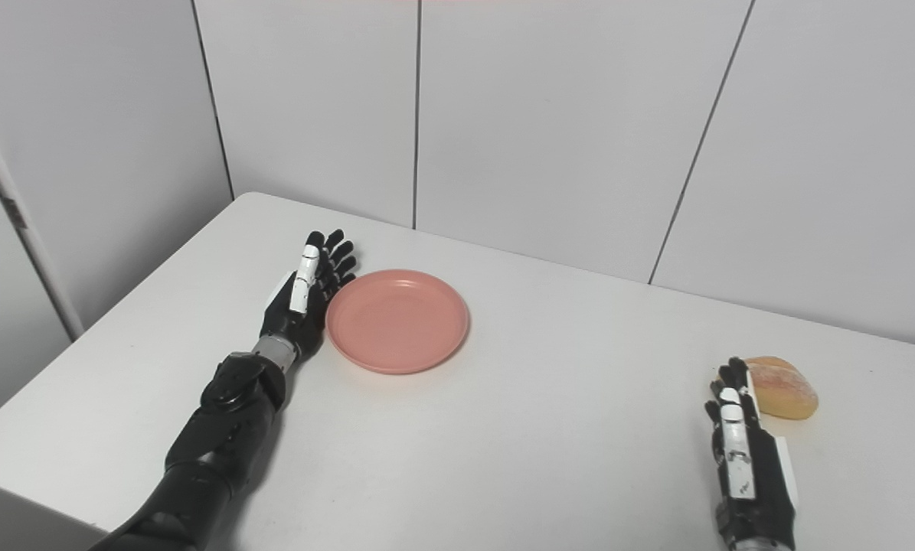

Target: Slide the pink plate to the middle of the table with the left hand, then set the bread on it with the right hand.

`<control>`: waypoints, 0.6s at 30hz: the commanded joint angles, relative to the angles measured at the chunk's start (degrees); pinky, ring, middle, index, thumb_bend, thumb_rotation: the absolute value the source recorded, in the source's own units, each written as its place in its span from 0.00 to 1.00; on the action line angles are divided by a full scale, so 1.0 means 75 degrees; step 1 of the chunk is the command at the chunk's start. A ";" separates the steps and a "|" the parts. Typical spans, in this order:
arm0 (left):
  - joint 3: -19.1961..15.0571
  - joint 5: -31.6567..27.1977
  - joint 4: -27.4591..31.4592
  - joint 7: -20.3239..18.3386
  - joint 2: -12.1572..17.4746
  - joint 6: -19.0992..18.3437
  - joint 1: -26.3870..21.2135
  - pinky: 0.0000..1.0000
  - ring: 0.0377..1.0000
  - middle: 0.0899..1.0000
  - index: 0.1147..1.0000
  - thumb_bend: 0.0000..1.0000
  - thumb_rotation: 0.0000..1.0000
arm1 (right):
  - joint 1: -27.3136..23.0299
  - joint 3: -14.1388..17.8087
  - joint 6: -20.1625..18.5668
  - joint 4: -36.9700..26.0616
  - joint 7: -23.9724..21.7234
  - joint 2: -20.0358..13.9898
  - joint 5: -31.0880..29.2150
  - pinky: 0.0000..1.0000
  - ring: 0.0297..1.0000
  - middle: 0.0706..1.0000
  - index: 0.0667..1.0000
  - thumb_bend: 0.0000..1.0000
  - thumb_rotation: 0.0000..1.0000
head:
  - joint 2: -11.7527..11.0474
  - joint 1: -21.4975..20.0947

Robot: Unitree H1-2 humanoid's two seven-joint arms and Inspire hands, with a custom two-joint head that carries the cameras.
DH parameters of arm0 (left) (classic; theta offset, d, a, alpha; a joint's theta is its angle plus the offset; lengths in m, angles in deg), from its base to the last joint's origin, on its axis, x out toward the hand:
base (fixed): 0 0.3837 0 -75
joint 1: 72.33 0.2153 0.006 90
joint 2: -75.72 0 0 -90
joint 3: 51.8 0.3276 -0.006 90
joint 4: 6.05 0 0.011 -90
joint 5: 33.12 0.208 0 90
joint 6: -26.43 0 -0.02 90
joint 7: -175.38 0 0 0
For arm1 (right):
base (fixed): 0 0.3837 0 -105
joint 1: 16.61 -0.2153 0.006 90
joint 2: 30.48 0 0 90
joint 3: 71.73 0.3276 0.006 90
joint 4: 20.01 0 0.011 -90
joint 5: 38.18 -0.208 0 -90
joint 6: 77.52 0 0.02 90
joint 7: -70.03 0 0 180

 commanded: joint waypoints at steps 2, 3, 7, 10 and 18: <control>0.0079 0.0056 0.0210 0.0014 -0.0062 -0.0028 -0.0086 0.90 0.88 0.89 0.87 0.68 1.00 | 0.0060 -0.0049 0.0267 -0.0048 0.0076 0.0180 -0.0012 1.00 1.00 1.00 1.00 0.56 0.91 | 0.0035 -0.0129; 0.0093 0.0058 0.0240 0.0008 -0.0068 -0.0047 -0.0081 0.90 0.88 0.89 0.88 0.68 1.00 | 0.0055 -0.0066 0.0248 -0.0059 0.0085 0.0193 0.0013 1.00 1.00 1.00 1.00 0.56 0.91 | 0.0051 -0.0199; 0.0163 0.0076 0.0370 -0.0008 -0.0073 -0.0169 -0.0054 0.90 0.88 0.89 0.89 0.67 1.00 | 0.0024 -0.0091 0.0158 -0.0071 0.0133 0.0277 0.0037 1.00 1.00 1.00 1.00 0.57 0.90 | 0.0127 -0.0521; 0.0195 0.0076 0.0420 -0.0025 -0.0075 -0.0186 -0.0042 0.91 0.89 0.89 0.89 0.67 1.00 | -0.0004 -0.0118 0.0134 -0.0049 0.0185 0.0321 0.0121 1.00 1.00 1.00 1.00 0.58 0.89 | 0.0161 -0.0654; 0.0321 0.0060 0.0637 -0.0101 -0.0140 -0.0400 0.0072 0.92 0.89 0.89 0.88 0.69 1.00 | -0.0023 -0.0203 0.0083 -0.0077 0.0378 0.0501 0.0278 1.00 1.00 1.00 1.00 0.60 0.89 | 0.0224 -0.1168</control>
